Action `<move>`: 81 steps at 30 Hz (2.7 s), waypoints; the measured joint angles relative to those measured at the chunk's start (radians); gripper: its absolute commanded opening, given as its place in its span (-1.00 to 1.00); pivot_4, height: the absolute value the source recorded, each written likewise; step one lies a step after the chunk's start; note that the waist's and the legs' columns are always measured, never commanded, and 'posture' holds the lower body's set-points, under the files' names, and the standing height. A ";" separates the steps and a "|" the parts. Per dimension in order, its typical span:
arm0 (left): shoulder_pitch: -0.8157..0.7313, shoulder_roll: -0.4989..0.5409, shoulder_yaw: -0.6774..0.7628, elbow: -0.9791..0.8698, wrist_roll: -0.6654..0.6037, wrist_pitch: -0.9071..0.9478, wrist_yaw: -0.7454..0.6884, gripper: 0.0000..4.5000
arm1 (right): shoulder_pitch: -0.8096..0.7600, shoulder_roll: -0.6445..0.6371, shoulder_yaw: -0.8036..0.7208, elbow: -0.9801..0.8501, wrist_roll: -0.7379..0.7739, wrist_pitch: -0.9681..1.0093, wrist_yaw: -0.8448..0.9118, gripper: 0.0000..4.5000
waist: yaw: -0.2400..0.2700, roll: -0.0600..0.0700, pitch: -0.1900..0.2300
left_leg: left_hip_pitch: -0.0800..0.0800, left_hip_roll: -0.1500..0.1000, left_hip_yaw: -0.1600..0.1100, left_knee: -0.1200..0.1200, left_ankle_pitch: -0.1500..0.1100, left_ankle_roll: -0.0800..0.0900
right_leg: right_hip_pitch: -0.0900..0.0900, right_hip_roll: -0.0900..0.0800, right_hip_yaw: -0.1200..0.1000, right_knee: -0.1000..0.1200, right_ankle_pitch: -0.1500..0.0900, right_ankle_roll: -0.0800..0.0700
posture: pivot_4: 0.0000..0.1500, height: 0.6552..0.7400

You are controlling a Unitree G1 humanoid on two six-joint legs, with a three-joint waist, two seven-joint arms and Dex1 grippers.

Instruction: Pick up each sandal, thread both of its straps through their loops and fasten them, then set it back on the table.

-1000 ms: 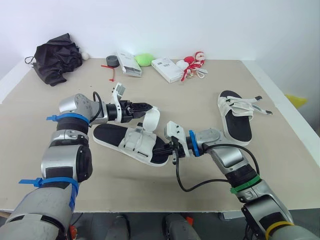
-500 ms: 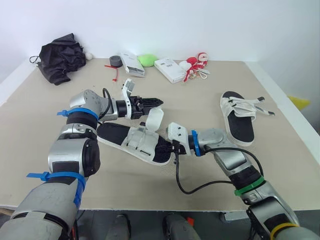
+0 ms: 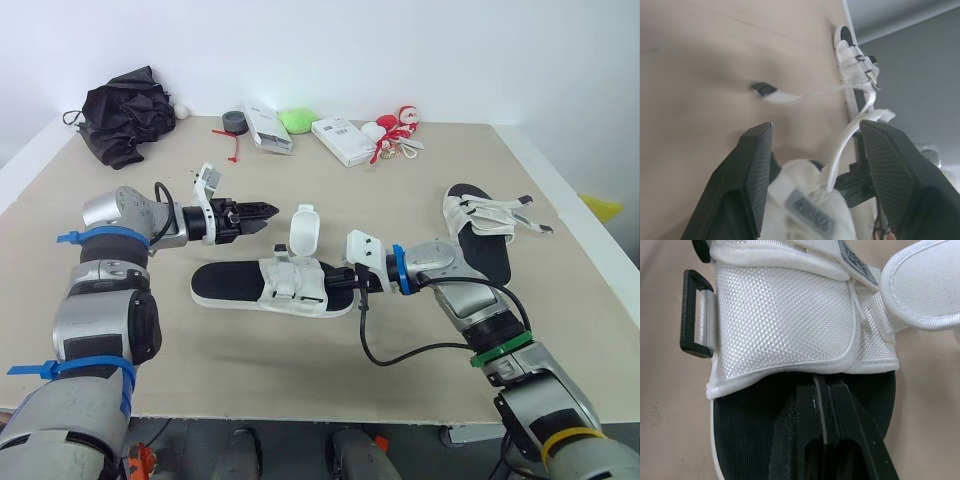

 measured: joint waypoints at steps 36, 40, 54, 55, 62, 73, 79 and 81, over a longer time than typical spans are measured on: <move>-0.024 -0.134 0.028 0.021 -0.076 0.095 0.068 0.27 | 0.047 0.027 -0.035 -0.071 -0.003 0.067 -0.023 -1.00 | -0.004 0.000 0.000 | 0.000 0.000 0.000 -0.002 0.000 -0.001 | -0.001 0.001 0.001 0.000 -0.001 0.000 | 1.00 0.95; -0.032 -0.136 0.015 0.070 -0.051 0.041 0.046 0.27 | 0.056 0.026 -0.038 -0.083 -0.003 0.078 -0.028 -1.00 | -0.003 0.000 0.000 | 0.000 0.000 0.000 -0.002 0.000 -0.001 | -0.001 0.001 0.001 0.000 -0.001 0.000 | 1.00 0.95; -0.170 -0.208 0.198 0.316 -0.072 -0.266 0.170 0.27 | 0.064 0.027 -0.043 -0.106 -0.003 0.102 -0.034 -1.00 | -0.003 0.000 0.000 | 0.000 0.000 0.001 -0.003 -0.001 0.000 | -0.001 0.000 0.001 0.000 -0.002 0.001 | 1.00 0.95; -0.170 -0.210 0.198 0.317 -0.071 -0.278 0.177 0.27 | 0.066 0.027 -0.043 -0.110 -0.004 0.104 -0.036 -1.00 | -0.003 0.000 0.000 | 0.000 0.000 0.001 -0.003 -0.001 -0.001 | -0.001 0.000 0.001 0.000 -0.002 0.001 | 1.00 0.95; -0.170 -0.210 0.198 0.318 -0.059 -0.293 0.181 -0.86 | 0.068 0.026 -0.043 -0.114 -0.004 0.108 -0.039 -1.00 | -0.003 0.000 0.000 | 0.000 0.000 0.000 -0.003 -0.001 -0.001 | -0.001 0.001 0.001 0.000 -0.002 0.001 | 1.00 0.95; -0.146 -0.207 0.170 0.222 -0.054 -0.289 0.065 -0.94 | 0.069 0.026 -0.043 -0.115 -0.004 0.108 -0.040 -1.00 | -0.004 0.000 0.000 | 0.000 0.000 0.001 -0.003 -0.001 -0.001 | -0.001 0.001 0.001 0.000 -0.002 0.001 | 1.00 0.95; 0.077 -0.208 0.014 -0.268 -0.067 -0.276 -0.106 -0.94 | 0.083 0.021 -0.047 -0.134 -0.004 0.108 -0.043 -1.00 | -0.002 0.000 0.000 | 0.000 0.001 0.001 -0.005 -0.001 -0.002 | -0.001 0.001 0.002 0.000 -0.002 0.001 | 1.00 0.95; 0.222 -0.194 -0.079 -0.539 -0.069 -0.341 -0.172 -0.94 | 0.088 0.020 -0.048 -0.136 -0.004 0.109 -0.043 -1.00 | 0.000 0.001 -0.001 | 0.001 0.001 0.003 -0.005 -0.002 -0.003 | 0.000 0.000 0.005 -0.001 -0.002 0.001 | 1.00 0.95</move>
